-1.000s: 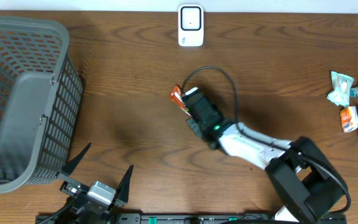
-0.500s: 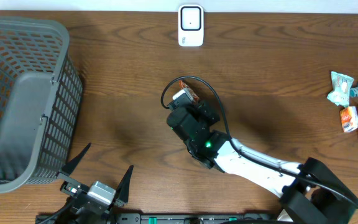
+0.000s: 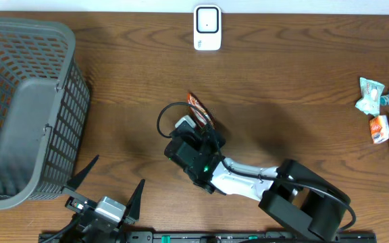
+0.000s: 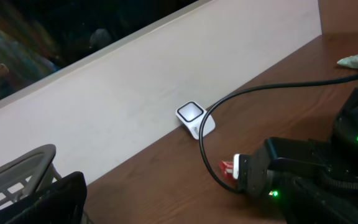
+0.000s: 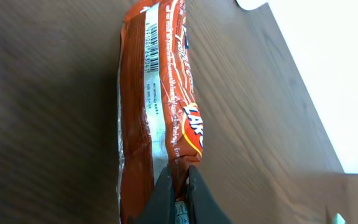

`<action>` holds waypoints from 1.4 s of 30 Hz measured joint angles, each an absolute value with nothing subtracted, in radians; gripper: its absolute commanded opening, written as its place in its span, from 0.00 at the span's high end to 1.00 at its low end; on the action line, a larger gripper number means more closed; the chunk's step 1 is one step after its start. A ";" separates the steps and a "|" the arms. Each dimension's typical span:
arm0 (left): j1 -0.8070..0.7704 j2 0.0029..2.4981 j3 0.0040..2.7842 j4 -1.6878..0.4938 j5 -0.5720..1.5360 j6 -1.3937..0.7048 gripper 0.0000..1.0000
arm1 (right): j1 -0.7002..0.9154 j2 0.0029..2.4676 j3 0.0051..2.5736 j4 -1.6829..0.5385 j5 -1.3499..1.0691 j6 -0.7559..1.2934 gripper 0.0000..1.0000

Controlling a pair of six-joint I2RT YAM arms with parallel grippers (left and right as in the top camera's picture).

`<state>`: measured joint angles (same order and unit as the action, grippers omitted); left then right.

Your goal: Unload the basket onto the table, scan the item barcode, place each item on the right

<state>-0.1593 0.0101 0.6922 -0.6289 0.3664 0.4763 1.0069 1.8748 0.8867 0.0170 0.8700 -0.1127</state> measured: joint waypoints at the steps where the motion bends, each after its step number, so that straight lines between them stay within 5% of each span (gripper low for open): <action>1: -0.159 0.010 0.692 -0.629 0.366 0.476 0.02 | 1.008 1.875 0.887 0.017 0.850 -0.113 0.97; 6: -0.159 0.010 0.692 -0.629 0.366 0.476 0.02 | 1.010 1.875 0.887 -0.010 0.698 -0.096 0.91; 9: -0.159 0.010 0.692 -0.629 0.366 0.476 0.02 | 1.010 1.875 0.887 -0.010 0.672 -0.099 0.56; 13: -0.159 0.010 0.692 -0.629 0.366 0.476 0.02 | 1.010 1.874 0.888 0.017 0.691 -0.097 0.36; 17: -0.159 0.010 0.692 -0.629 0.366 0.477 0.02 | 1.008 1.827 0.889 -0.031 0.699 -0.039 0.01; 26: -0.159 0.010 0.692 -0.629 0.367 0.476 0.02 | 0.745 1.441 0.957 -0.231 0.198 0.082 0.01; 33: -0.159 0.010 0.692 -0.629 0.367 0.476 0.02 | 0.563 1.673 0.956 -0.228 -0.284 0.088 0.01; 42: -0.159 0.010 0.692 -0.629 0.367 0.476 0.02 | 0.534 1.883 1.060 -0.279 -0.498 0.125 0.01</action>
<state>-0.1593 0.0101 0.6922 -0.6289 0.3668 0.4763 0.5343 1.8832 1.0595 -0.2794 -0.4984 0.1253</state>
